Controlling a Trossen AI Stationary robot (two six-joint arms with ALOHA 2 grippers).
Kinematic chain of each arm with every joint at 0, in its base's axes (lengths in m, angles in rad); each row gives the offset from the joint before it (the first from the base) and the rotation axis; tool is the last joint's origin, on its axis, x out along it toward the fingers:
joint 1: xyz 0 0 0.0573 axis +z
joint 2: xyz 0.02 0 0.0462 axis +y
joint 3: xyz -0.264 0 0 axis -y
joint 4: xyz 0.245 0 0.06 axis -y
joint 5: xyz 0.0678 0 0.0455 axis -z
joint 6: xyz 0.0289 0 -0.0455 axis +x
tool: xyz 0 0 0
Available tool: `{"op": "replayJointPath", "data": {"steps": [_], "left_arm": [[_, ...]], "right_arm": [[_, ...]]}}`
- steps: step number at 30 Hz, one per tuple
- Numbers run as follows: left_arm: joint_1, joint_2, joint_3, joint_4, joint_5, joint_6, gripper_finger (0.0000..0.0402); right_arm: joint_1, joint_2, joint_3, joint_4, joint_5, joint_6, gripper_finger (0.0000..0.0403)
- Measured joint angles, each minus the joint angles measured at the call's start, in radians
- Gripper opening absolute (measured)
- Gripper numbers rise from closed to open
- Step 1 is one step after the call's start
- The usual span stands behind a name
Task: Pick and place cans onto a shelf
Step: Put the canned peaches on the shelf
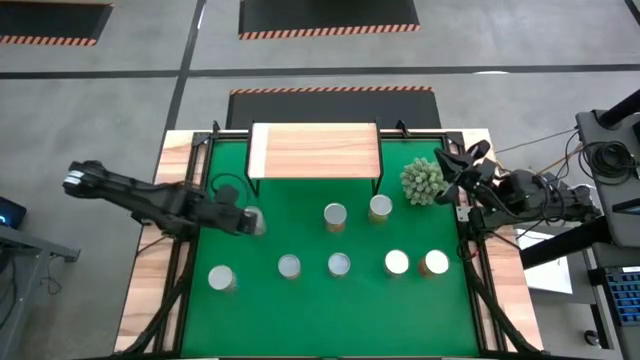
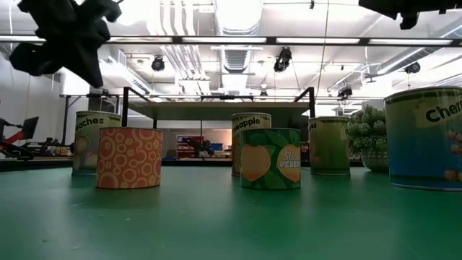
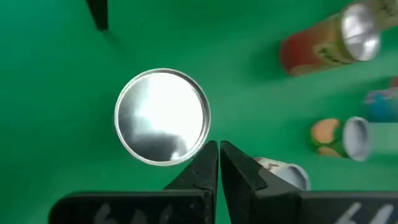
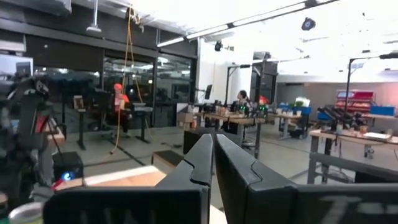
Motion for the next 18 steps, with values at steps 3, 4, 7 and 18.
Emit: {"op": "replayJointPath", "data": {"steps": [3, 4, 7, 18], "left_arm": [[0.0, 0.069, 0.017, -0.005, 0.007, -0.002, 0.0], [0.0, 0.084, 0.025, -0.008, 0.009, -0.002, 0.0002], [0.0, 0.113, 0.052, -0.035, 0.016, -0.002, 0.0019], [0.002, 0.157, 0.087, -0.137, -0.015, -0.057, 0.0205]], "right_arm": [[0.0, 0.0, 0.003, 0.008, 0.0, -0.001, 0.0009], [0.0, 0.0, 0.003, 0.009, 0.0, -0.002, 0.0009], [0.0, 0.0, 0.003, 0.009, 0.0, -0.012, 0.0009], [0.0, 0.0, 0.003, 0.01, 0.0, -0.02, 0.0009]]}}
